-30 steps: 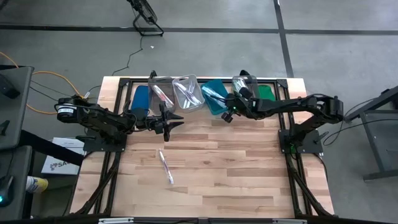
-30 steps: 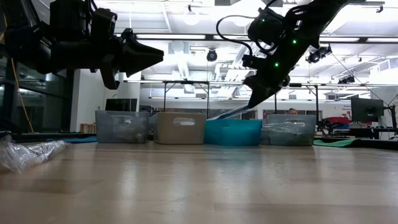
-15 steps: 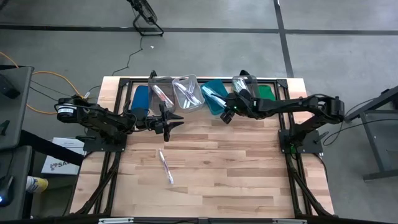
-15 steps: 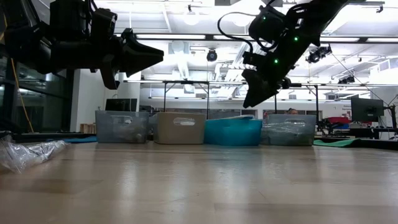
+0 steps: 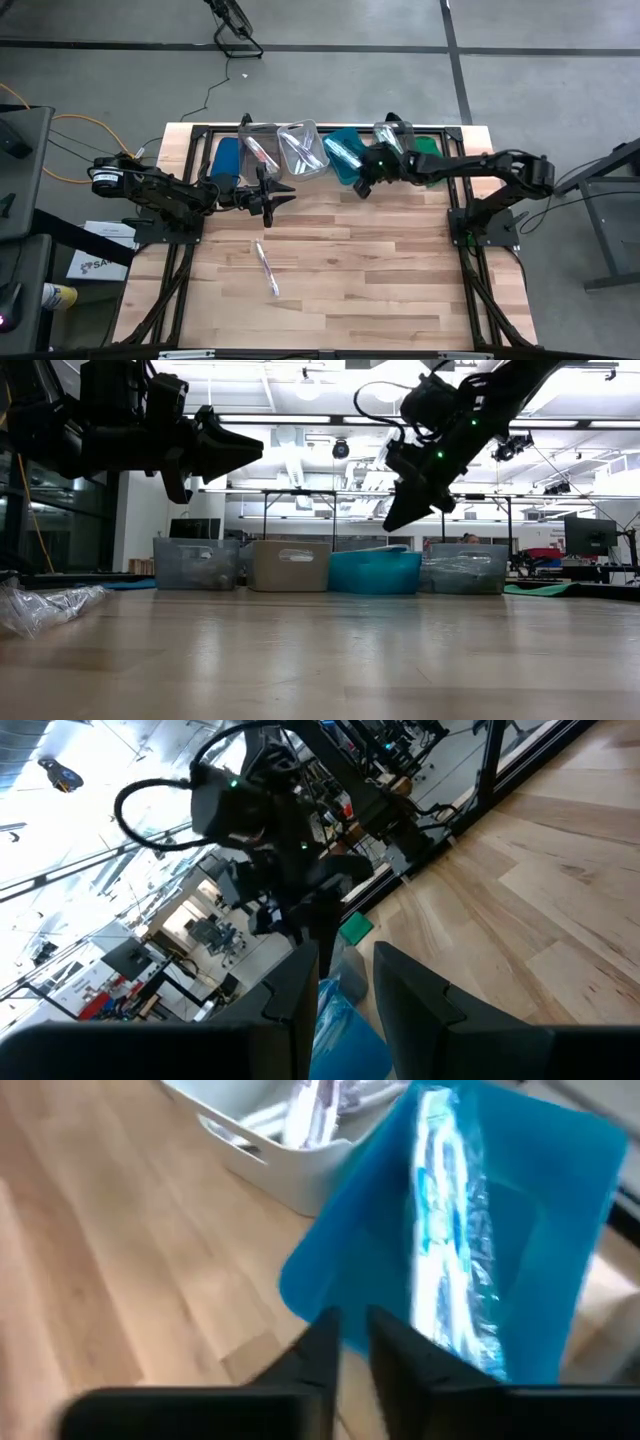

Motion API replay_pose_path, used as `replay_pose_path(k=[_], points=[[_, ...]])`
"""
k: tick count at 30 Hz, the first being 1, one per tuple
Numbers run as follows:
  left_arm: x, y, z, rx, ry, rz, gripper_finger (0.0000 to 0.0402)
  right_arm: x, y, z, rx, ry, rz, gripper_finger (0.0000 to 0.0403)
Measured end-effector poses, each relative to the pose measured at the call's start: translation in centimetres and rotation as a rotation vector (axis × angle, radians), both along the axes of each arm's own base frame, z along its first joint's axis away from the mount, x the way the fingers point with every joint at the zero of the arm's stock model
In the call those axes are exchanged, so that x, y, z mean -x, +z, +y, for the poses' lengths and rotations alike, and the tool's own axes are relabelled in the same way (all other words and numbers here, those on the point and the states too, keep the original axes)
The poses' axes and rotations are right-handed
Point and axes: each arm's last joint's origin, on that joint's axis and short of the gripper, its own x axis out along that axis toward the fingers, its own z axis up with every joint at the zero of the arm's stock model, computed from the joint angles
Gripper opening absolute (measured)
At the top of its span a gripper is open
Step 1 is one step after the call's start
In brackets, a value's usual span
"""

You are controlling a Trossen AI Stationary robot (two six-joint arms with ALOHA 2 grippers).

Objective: Pick & Place Toothbrushes
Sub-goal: Put the blue toothbrush into the blue bin

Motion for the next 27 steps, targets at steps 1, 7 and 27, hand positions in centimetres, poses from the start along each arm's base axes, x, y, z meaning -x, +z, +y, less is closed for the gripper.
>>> replay_pose_path(k=[1,7,27], points=[[0.0,0.0,0.0,0.000,0.000,0.000,0.0094,0.0,0.0,-0.2,-0.018,0.013,-0.013,0.0026],[0.0,0.0,0.0,0.000,0.000,0.000,0.0094,0.4,-0.3,-1.7,-0.088,0.000,-0.037,0.0003],[0.0,0.0,0.0,0.000,0.000,0.000,0.0094,0.8,-2.2,-3.6,-0.043,-0.135,0.066,0.0003]])
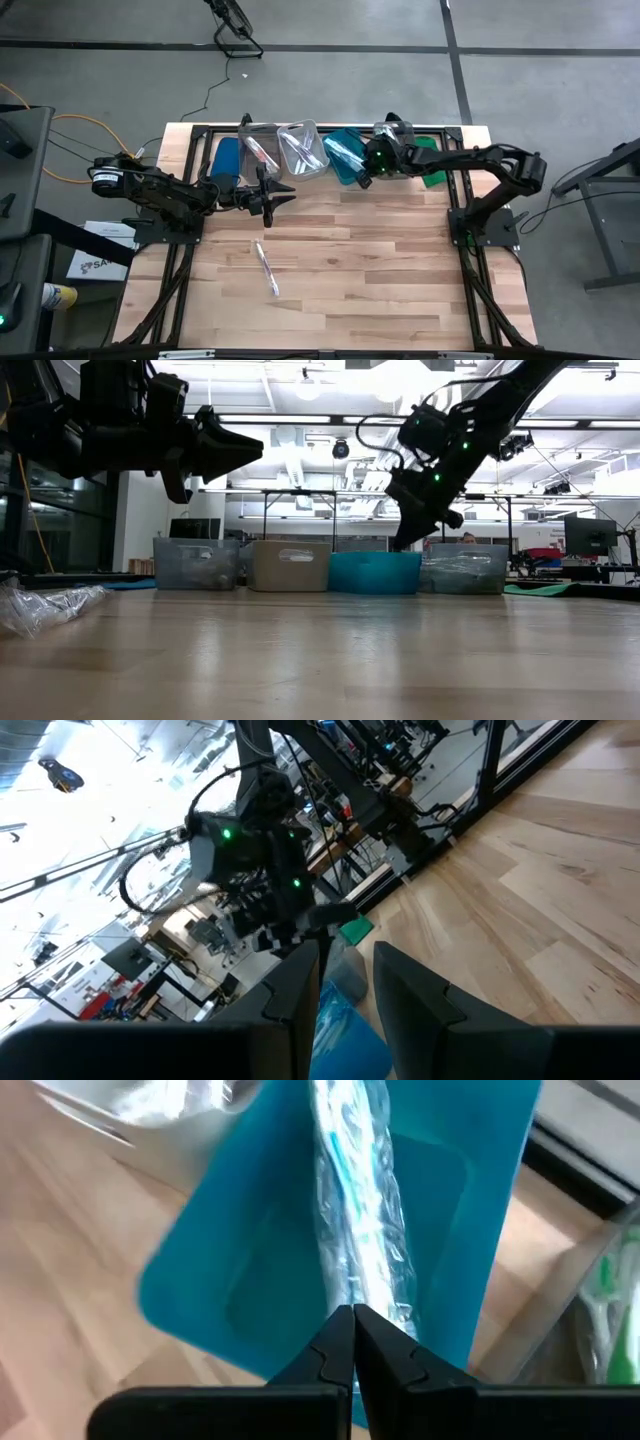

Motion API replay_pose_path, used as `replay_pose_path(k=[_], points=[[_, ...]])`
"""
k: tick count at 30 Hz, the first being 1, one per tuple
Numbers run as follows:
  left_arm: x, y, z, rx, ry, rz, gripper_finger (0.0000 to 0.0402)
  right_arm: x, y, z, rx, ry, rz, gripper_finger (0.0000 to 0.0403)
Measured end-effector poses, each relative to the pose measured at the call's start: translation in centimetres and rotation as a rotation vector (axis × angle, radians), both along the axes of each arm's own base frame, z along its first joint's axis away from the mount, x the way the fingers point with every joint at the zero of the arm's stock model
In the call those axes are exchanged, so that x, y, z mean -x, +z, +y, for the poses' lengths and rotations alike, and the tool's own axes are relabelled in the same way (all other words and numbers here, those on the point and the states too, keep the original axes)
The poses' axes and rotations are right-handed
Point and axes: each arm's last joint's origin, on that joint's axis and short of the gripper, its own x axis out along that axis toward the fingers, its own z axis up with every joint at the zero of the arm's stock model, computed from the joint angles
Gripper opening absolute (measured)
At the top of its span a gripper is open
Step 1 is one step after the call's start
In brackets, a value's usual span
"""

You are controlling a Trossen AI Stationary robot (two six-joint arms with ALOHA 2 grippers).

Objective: Pick & Place Toothbrushes
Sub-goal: Put the blue toothbrush into the blue bin, then put the violet toothbrush into the gray bin

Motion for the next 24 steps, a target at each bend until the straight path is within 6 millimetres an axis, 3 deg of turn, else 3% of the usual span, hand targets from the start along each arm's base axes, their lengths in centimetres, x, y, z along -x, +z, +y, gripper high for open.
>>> replay_pose_path(k=[9,24], points=[[0.0,0.0,0.0,0.000,0.000,0.002,0.0094,0.1,-0.5,-0.3,-0.008,-0.013,0.021,0.0003],[0.0,-0.2,0.0,-0.004,0.001,0.017,0.0094,1.3,4.2,1.2,0.046,0.054,-0.123,0.0006]])
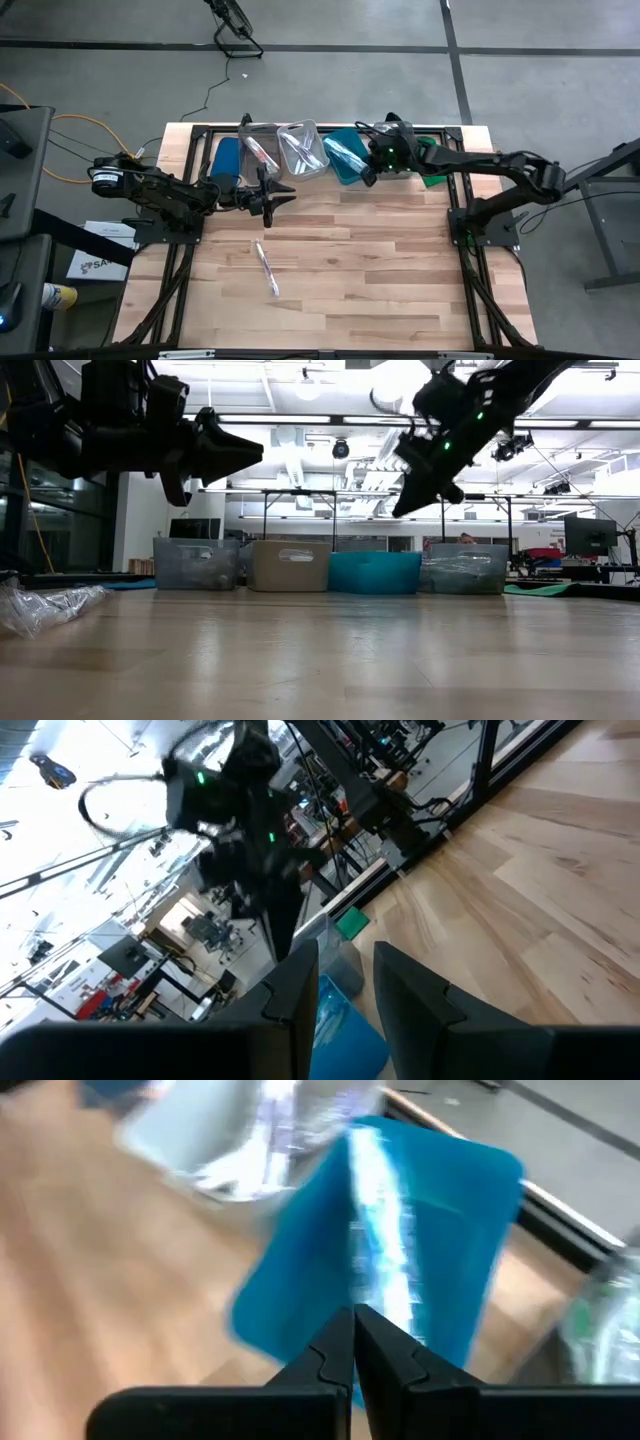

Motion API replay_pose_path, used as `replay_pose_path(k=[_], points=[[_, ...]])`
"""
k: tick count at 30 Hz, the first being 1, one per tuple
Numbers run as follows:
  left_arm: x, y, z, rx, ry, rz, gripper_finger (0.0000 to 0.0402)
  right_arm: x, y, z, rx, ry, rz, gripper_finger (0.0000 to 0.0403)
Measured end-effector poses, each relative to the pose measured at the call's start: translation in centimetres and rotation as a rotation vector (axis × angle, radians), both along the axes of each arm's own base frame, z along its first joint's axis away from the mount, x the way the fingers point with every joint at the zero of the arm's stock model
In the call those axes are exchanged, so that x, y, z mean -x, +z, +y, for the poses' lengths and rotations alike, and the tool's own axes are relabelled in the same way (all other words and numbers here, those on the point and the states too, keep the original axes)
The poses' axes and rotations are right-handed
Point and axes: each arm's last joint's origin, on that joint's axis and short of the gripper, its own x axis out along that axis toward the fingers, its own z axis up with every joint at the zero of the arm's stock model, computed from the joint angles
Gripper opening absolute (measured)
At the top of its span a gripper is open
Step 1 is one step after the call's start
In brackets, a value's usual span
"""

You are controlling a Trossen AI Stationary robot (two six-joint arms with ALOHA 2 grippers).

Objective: Pick & Place Toothbrushes
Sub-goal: Put the violet toothbrush into the gray bin

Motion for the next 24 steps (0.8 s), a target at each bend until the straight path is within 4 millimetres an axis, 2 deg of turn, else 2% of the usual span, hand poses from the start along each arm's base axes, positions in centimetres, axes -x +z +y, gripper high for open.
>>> replay_pose_path(k=[3,8,15,19,24], points=[[0.0,-0.1,0.0,-0.001,0.000,0.016,0.0094,0.4,0.9,1.0,-0.014,0.054,-0.013,0.0019],[-0.1,-0.6,0.0,-0.013,0.003,0.062,0.0094,1.8,1.6,3.1,-0.051,0.077,0.073,0.0070],[-0.2,-1.0,0.0,-0.037,0.002,0.116,0.0094,3.1,2.8,6.8,-0.004,0.128,0.140,0.0122],[-1.4,-0.6,0.1,-0.023,-0.027,0.201,0.0094,3.4,3.1,9.1,0.057,0.164,0.129,0.0127],[-3.9,0.5,0.3,0.018,-0.073,0.439,0.0094,4.3,1.6,11.5,0.086,0.220,0.103,0.0128]])
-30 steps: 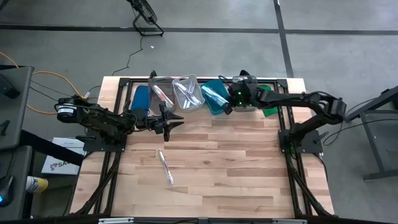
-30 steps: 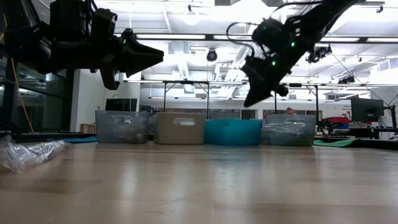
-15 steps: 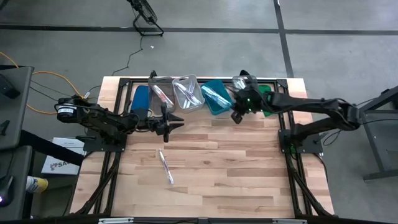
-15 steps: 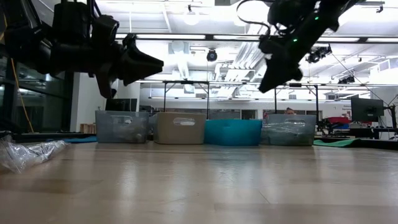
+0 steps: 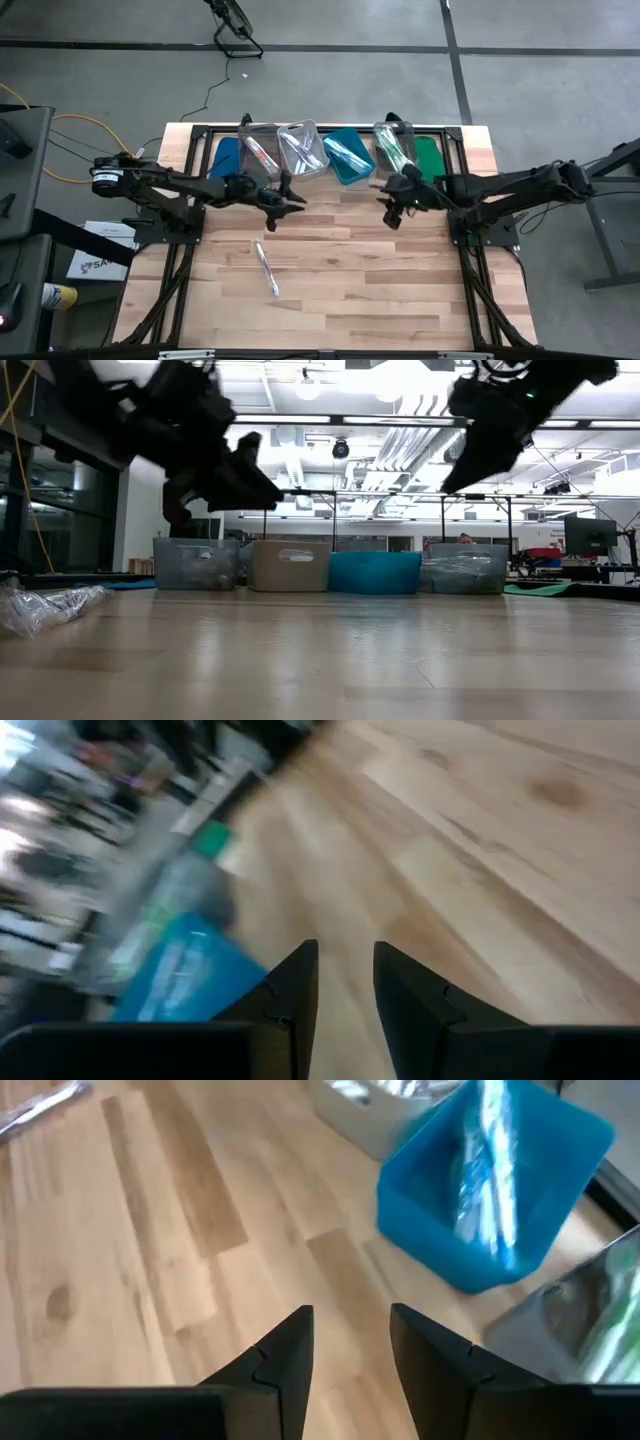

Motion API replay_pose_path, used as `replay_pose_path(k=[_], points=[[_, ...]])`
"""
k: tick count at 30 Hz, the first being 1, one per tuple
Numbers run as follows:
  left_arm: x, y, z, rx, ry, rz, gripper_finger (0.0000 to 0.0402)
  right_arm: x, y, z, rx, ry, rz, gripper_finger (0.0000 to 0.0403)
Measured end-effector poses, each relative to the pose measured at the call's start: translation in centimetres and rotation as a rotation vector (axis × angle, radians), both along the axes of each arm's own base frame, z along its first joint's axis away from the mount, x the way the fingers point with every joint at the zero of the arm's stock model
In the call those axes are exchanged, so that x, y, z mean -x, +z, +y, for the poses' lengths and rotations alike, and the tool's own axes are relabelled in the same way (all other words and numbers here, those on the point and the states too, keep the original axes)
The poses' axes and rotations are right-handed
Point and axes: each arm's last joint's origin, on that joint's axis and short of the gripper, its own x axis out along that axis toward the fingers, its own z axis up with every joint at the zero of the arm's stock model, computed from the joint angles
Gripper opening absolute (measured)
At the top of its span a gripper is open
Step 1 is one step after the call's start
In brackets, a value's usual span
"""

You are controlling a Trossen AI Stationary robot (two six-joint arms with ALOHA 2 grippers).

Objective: Pick & Place Toothbrushes
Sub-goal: Put the violet toothbrush into the gray bin

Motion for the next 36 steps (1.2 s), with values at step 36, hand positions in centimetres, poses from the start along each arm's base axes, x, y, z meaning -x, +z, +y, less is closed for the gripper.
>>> replay_pose_path(k=[36], points=[[1.2,1.6,-11.2,-0.167,-0.455,0.879,0.0175,3.0,-3.4,6.9,0.001,0.154,-0.253,0.0128]])
